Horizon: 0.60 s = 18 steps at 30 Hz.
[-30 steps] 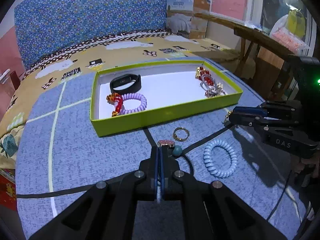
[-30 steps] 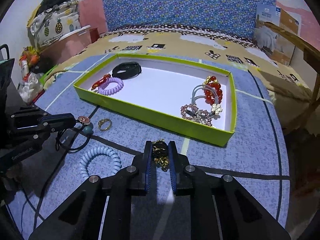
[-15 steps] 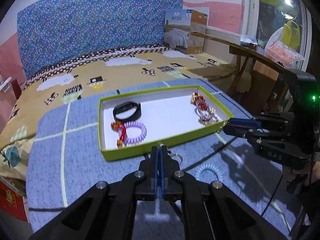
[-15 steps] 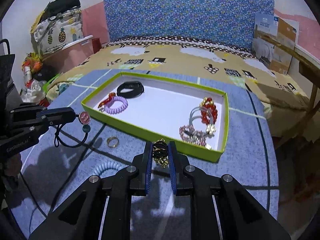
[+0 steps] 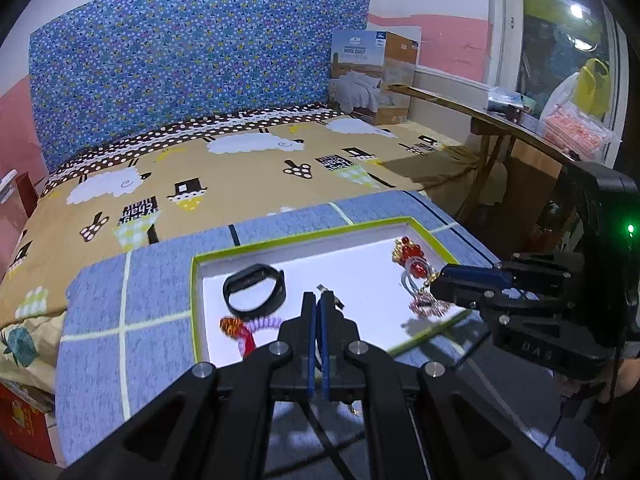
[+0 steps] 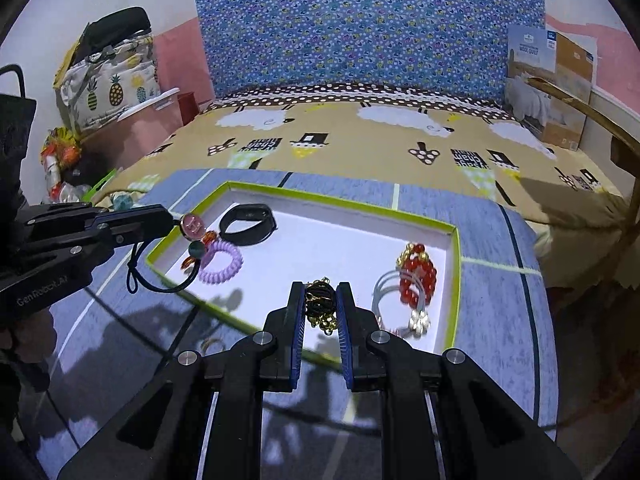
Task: Organize jewelry
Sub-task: 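Carry the black cord and gold charm into the green box and open both tools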
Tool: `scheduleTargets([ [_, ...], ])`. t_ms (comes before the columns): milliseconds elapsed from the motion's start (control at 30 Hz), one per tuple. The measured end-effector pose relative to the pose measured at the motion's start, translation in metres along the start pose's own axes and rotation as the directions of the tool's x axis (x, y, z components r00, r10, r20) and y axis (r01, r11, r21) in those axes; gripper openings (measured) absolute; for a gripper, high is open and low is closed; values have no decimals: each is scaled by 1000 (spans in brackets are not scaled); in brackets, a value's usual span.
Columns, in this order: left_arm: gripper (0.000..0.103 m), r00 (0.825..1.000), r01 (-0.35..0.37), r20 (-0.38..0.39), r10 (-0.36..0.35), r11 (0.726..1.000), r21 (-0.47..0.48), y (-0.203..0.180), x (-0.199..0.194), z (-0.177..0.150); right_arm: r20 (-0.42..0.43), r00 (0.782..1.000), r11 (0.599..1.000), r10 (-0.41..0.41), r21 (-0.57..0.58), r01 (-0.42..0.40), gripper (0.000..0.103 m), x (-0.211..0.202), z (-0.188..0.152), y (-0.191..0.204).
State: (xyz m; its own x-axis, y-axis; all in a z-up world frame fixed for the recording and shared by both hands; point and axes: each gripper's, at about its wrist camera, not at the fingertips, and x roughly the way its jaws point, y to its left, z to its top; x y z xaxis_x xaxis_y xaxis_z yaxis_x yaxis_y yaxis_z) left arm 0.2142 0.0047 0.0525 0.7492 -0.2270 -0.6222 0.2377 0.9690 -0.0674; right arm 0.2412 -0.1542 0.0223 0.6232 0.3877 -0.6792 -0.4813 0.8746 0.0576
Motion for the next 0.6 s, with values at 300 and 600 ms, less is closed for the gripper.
scheduleTargets([
  [300, 2, 999, 6, -41, -5, 1000, 10, 4, 43, 10, -31, 1000, 1000, -5, 10, 6, 15, 33, 10, -11],
  [600, 2, 994, -6, -105, 6, 1000, -1, 11, 78, 0, -86, 996, 1000, -9, 22, 11, 15, 64, 7, -18],
])
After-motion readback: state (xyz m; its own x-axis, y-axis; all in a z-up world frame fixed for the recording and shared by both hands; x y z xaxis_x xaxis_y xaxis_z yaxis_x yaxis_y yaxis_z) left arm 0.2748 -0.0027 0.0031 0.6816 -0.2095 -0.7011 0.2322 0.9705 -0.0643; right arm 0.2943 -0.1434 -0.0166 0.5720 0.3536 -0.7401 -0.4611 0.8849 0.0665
